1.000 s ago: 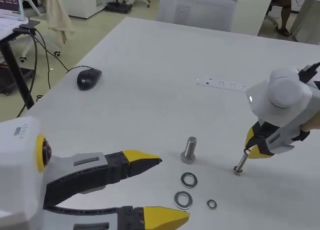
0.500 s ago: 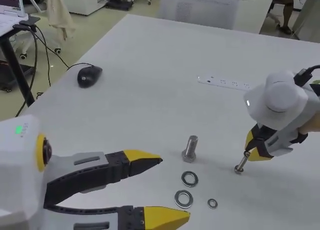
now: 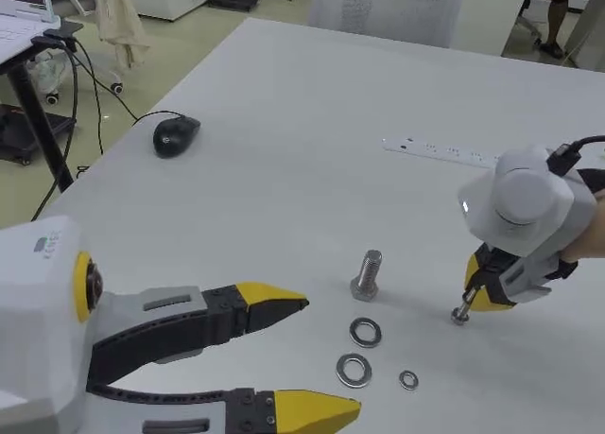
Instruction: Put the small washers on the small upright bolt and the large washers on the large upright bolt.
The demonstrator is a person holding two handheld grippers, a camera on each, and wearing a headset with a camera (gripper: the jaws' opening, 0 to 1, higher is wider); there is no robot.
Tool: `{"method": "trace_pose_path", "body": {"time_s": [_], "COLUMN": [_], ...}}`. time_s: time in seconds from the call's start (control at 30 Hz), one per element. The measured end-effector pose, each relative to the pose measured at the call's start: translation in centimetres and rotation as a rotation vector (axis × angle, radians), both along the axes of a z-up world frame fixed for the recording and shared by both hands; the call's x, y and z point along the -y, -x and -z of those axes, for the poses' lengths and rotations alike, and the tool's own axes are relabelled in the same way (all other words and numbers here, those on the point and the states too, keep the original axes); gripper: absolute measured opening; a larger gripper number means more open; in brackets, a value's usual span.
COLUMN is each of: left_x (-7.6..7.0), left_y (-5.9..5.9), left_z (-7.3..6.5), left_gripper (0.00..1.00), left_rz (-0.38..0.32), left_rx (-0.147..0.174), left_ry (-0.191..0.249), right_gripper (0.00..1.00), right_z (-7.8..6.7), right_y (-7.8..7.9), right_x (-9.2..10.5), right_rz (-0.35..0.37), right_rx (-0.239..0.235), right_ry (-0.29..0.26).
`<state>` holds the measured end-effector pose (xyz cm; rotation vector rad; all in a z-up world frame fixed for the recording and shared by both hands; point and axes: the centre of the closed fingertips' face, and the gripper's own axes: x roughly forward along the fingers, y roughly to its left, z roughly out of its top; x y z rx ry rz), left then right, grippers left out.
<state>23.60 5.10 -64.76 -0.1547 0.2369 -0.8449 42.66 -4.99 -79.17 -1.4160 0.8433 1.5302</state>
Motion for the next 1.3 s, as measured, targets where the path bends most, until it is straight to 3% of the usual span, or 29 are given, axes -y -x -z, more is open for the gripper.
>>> {"method": "trace_pose_path", "body": {"time_s": [0.77,1.07,1.3], "left_x": [-0.3,-0.3,-0.3], "left_y": [0.1,0.0,0.1], "left_z": [0.4,0.4,0.3], "left_gripper": [0.46,0.46,0.46], "left_rz": [-0.011,-0.011,-0.010], "left_rx": [-0.014,-0.013,-0.006], "left_ry": [0.002,0.001,0.002], "right_gripper": [0.13,0.14,0.15], "right_z": [2.6,2.0,0.7], "right_y": [0.1,0.1,-0.1], "right_x": [0.1,0.4,1.0], "right_rz": [-0.001,0.003,0.024], "right_rx": [-0.019,-0.017,0.003], "right_ry": [0.011,-0.003,-0.023]}}
